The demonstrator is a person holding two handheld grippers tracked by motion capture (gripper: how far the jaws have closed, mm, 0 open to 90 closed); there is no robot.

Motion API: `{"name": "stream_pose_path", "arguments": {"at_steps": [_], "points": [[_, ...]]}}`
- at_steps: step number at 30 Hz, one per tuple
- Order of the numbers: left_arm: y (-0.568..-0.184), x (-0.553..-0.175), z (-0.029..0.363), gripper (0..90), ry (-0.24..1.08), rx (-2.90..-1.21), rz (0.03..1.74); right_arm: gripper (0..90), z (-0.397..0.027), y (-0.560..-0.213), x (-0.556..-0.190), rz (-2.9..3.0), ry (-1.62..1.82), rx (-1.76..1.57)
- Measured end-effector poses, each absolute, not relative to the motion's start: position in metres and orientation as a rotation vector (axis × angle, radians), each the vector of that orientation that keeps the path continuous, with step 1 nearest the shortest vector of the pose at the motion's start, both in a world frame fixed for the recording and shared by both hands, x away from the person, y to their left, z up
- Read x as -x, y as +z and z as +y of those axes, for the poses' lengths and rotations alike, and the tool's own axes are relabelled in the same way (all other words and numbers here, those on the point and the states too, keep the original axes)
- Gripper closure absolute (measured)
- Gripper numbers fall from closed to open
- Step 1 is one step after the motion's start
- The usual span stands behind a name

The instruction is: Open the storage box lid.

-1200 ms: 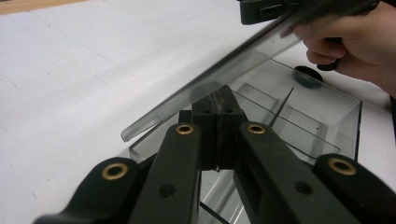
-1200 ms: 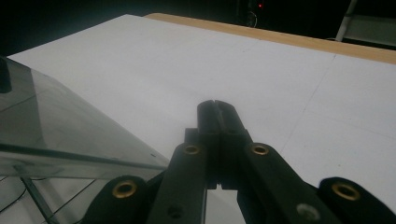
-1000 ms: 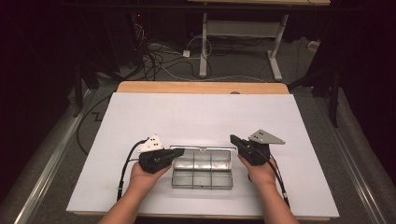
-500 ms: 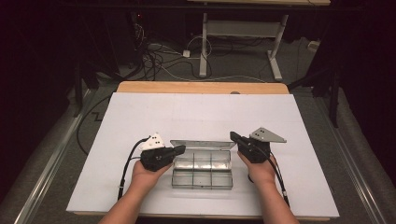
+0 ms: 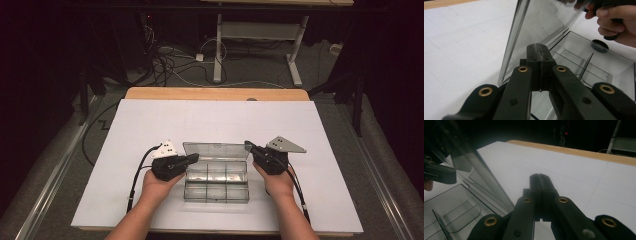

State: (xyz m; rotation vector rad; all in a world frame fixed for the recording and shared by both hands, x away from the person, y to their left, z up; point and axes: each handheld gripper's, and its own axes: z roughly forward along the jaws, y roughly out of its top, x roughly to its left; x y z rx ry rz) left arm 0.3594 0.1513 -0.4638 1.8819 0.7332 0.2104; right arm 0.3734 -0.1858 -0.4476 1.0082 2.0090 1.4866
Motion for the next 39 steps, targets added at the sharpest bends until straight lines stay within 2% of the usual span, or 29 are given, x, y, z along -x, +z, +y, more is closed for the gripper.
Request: {"name": "stream_pose_path", "arguments": {"at_steps": [39], "points": [[-0.459,-0.365,0.158,87.7,0.231,-1.863,0.750,90.0,-0.183,-0.449,-0.388,1.992,1.505,-1.065]]}}
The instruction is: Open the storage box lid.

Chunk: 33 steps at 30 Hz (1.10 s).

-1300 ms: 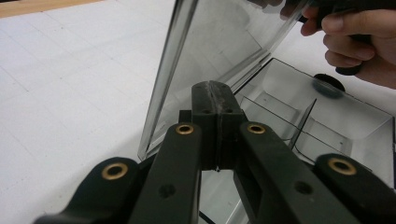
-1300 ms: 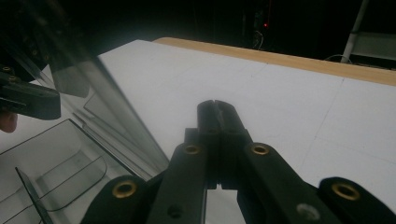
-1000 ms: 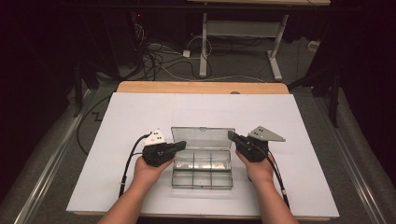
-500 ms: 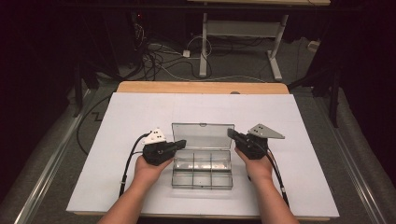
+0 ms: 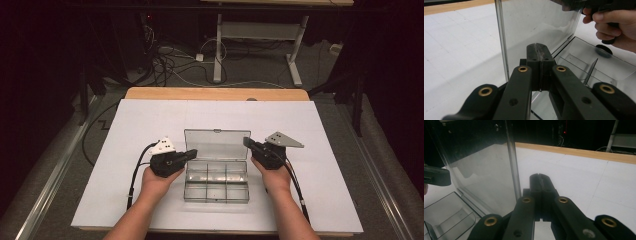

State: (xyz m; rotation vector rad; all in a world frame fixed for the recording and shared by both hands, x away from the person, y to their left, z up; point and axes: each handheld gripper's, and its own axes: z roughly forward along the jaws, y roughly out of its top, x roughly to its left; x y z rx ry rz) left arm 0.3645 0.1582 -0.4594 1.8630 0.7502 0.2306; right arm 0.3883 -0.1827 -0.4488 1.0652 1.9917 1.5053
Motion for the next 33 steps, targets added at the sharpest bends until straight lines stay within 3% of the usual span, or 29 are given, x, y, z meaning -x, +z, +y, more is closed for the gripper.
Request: {"name": "stream_pose_path", "arguments": {"at_steps": [14,33], "points": [[-0.457,-0.357,0.181,87.7,0.313,-1.850,0.801,90.0,-0.183,-0.450,-0.389,1.994,1.498,-1.076],[-0.457,-0.396,0.179,87.9,0.291,-1.814,0.863,90.0,-0.184,-0.450,-0.390,2.000,1.495,-1.078]]}}
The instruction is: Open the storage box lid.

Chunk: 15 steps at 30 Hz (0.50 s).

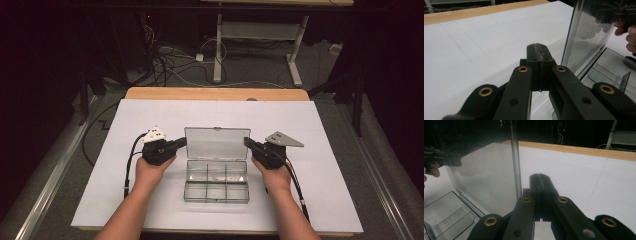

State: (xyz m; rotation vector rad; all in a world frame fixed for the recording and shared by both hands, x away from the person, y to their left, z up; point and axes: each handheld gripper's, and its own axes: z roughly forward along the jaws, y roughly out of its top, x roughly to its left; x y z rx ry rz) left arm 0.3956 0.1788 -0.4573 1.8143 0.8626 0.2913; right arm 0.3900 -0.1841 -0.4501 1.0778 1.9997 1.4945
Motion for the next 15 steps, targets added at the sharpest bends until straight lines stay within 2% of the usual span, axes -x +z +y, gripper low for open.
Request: {"name": "stream_pose_path", "arguments": {"at_steps": [15], "points": [[-0.4585,-0.4036,0.1698,87.8,0.271,-1.805,0.850,90.0,-0.1837,-0.4526,-0.3930,1.999,1.478,-1.094]]}}
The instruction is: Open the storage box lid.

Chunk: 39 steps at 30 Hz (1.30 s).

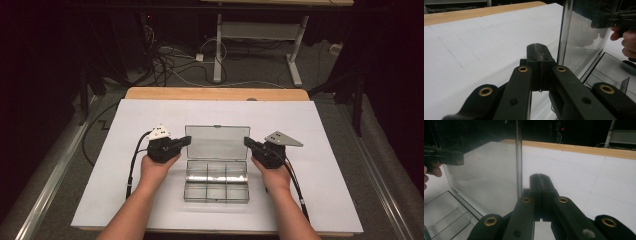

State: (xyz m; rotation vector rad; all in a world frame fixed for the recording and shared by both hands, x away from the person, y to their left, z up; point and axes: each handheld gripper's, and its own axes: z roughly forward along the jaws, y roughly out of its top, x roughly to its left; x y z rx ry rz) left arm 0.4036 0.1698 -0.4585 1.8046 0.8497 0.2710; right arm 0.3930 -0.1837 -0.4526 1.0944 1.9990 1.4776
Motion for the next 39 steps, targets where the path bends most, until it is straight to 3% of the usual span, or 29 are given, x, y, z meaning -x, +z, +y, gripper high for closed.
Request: {"name": "stream_pose_path", "arguments": {"at_steps": [39], "points": [[-0.489,-0.426,0.160,87.9,0.232,-1.994,1.023,90.0,-0.177,-0.478,-0.424,2.188,1.190,-1.251]]}}
